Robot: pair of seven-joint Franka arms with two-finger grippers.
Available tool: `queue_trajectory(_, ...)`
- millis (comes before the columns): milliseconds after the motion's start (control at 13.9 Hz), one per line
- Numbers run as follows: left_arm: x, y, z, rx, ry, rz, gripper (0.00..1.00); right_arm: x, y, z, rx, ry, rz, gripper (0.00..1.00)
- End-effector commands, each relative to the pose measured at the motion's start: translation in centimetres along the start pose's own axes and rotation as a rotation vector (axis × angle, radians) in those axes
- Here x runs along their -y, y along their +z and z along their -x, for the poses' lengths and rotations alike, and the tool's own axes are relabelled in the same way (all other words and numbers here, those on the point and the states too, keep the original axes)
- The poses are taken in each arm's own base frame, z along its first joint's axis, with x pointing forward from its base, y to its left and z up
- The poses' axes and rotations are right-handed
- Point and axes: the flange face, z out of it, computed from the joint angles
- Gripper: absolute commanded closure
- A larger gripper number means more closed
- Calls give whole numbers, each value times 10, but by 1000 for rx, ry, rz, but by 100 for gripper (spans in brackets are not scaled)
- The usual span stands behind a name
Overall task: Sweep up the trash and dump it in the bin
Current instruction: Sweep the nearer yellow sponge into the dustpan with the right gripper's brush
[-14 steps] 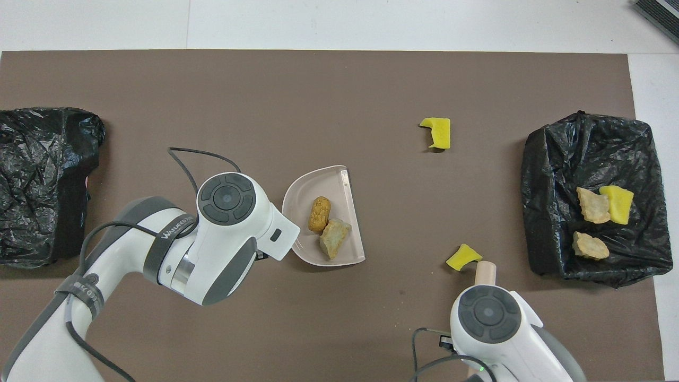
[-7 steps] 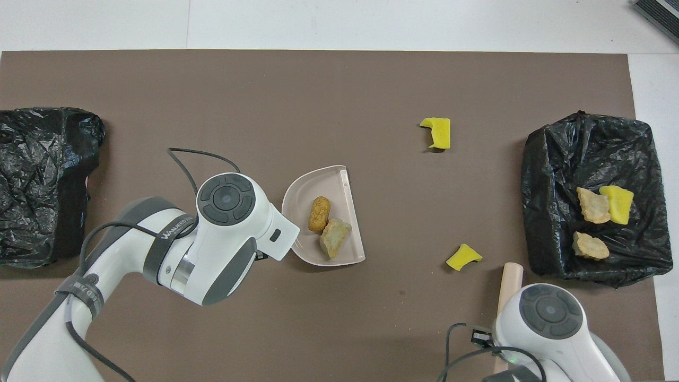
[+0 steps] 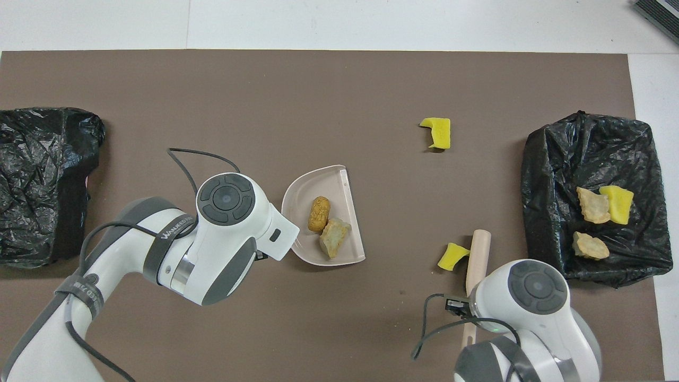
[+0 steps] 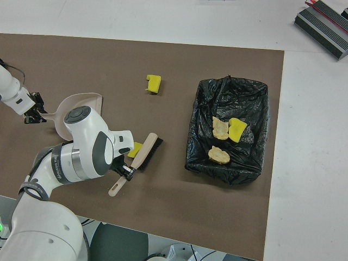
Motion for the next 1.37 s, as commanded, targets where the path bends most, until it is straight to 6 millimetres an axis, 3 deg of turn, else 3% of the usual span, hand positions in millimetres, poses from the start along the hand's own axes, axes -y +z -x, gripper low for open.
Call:
queue_trajectory(0,-6,5,11,9,6,-5,100,47,-9,-20,18,36,-35,100)
queue_trajectory(361,-6,5,11,9,6,-5,100,117,-36,-47,34,38,-129,100)
queue_trajectory(433,-6,5,11,9,6,-5,100,130,-52,-51,35,36,-164,100)
queue_trajectory(722,-6,5,11,9,6,-5,100,153,-98,-75,48,4,-154,100)
queue_trajectory(866,-6,5,11,9,6,-5,100,141,-112,-89,18,-41,-123,100)
queue_trajectory(1083,-6,4,11,8,6,-6,100,111,-111,-112,-52,-182,-6,100)
queue_trajectory(1299,-6,5,11,9,6,-5,100,68,-111,-148,-120,-376,147,100)
